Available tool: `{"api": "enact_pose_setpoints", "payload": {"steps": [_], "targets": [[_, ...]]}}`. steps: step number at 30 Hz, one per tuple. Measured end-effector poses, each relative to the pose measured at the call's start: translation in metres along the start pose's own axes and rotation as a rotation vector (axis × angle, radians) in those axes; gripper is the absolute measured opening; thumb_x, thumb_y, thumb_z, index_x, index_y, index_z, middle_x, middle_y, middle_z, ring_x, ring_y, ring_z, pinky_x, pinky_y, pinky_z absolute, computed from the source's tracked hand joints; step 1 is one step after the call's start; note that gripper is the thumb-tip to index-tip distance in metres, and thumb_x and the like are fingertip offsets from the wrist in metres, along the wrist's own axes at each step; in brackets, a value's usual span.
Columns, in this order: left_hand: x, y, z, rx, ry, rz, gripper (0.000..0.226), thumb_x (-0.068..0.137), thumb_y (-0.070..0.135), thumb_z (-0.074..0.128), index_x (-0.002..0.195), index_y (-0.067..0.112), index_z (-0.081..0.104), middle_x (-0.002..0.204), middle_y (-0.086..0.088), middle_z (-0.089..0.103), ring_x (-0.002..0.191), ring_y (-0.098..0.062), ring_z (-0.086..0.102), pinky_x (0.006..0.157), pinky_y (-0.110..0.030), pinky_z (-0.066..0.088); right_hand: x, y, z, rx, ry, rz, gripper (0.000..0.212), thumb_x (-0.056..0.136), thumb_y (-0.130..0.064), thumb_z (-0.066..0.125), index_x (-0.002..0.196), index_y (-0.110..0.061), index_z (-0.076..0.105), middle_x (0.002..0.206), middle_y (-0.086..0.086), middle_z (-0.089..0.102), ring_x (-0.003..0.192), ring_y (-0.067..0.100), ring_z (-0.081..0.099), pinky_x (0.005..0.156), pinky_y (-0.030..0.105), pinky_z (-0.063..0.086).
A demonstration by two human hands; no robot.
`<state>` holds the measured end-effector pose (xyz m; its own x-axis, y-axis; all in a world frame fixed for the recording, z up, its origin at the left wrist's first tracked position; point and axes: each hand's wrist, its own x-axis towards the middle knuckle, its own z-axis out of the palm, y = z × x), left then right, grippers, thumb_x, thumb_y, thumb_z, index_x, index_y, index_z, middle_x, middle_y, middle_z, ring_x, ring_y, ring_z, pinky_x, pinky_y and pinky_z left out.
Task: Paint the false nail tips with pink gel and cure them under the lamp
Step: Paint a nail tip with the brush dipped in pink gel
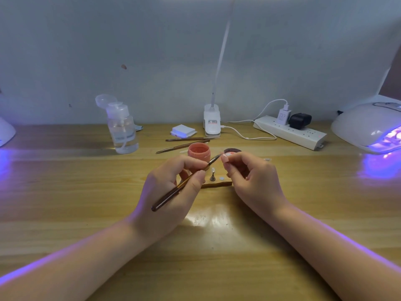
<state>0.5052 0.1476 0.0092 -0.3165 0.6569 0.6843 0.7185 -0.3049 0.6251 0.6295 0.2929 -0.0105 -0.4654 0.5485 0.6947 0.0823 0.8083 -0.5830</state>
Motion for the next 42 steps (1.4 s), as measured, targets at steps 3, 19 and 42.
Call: {"api": "enact_pose_setpoints", "payload": {"steps": [3,19,42], "targets": [[0.002,-0.001,-0.001,0.026,-0.028,-0.011,0.014,0.085,0.018,0.063,0.097,0.015,0.07,0.081,0.016,0.064,0.076,0.002,0.057,0.068,-0.006,0.038,0.0,-0.001,0.001,0.003,-0.002,-0.01,0.008,0.088,-0.011,0.068,0.095,-0.009,0.072,0.077,0.002,0.069,0.067,0.017,0.064,0.064,0.041,0.053],[0.018,0.013,-0.014,-0.094,0.029,-0.128,0.008,0.077,0.024,0.06,0.073,0.022,0.066,0.065,0.01,0.066,0.058,-0.002,0.055,0.052,-0.011,0.041,0.0,-0.002,0.0,-0.035,-0.001,-0.016,0.008,0.088,-0.009,0.067,0.094,-0.005,0.072,0.077,0.003,0.069,0.066,0.017,0.062,0.063,0.039,0.052],[0.143,-0.015,-0.002,0.4,-0.419,-0.698,0.012,0.081,0.017,0.066,0.073,0.01,0.06,0.074,-0.004,0.063,0.058,-0.01,0.05,0.034,-0.015,0.034,0.001,-0.002,0.001,-0.076,-0.024,0.019,0.009,0.087,-0.005,0.068,0.094,-0.003,0.072,0.077,0.0,0.067,0.063,0.001,0.051,0.063,0.016,0.04]]}}
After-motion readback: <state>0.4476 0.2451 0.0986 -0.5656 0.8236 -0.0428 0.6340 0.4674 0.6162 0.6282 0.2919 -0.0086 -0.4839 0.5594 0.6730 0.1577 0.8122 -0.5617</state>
